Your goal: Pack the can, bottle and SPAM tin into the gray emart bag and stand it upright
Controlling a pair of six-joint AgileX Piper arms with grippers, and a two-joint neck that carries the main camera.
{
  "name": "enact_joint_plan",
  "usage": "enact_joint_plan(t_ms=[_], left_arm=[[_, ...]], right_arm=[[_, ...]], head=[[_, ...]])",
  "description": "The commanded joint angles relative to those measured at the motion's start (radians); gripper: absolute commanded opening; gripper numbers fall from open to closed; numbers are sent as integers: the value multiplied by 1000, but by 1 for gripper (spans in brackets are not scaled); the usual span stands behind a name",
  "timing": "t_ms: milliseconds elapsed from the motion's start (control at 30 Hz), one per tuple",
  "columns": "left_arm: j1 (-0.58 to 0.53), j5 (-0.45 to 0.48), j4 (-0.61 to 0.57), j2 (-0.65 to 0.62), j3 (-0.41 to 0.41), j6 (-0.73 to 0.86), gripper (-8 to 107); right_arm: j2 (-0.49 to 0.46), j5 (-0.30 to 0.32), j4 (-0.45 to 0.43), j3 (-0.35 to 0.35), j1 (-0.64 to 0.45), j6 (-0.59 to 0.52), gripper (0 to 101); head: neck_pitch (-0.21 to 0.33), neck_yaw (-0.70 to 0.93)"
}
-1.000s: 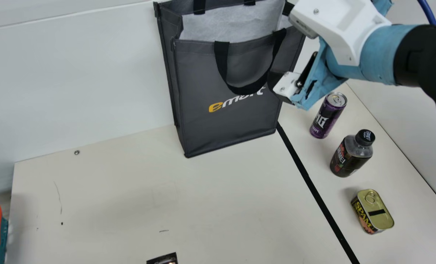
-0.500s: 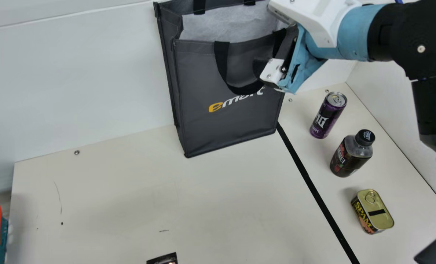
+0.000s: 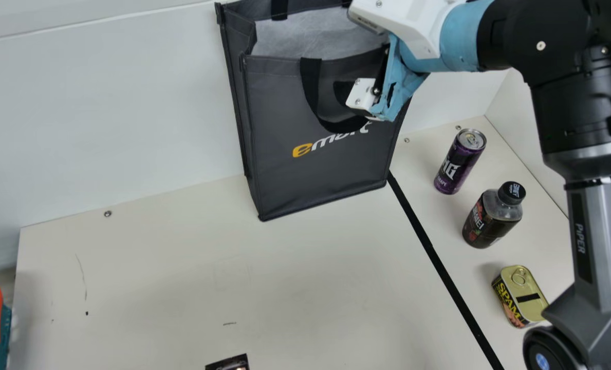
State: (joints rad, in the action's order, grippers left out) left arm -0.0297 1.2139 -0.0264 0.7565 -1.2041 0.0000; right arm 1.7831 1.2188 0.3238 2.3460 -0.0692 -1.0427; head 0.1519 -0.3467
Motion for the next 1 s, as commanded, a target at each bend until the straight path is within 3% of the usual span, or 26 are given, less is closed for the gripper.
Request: enact_joint_plan(t_ms=[0,333,700,967], left_arm=[[0,0,0,0,0,0,90],[0,0,0,0,0,0,90],[0,0,0,0,0,0,90],[0,0,0,0,0,0,90]], right_arm=[[15,1,6,10,2,-14,95],[76,1,46,31,6,-74,95],[115,1,71,10,19,-111,95],[121,1,67,-29,21,-108,42]], head=[[23,-2],[23,-2],[23,-2],[23,-2]])
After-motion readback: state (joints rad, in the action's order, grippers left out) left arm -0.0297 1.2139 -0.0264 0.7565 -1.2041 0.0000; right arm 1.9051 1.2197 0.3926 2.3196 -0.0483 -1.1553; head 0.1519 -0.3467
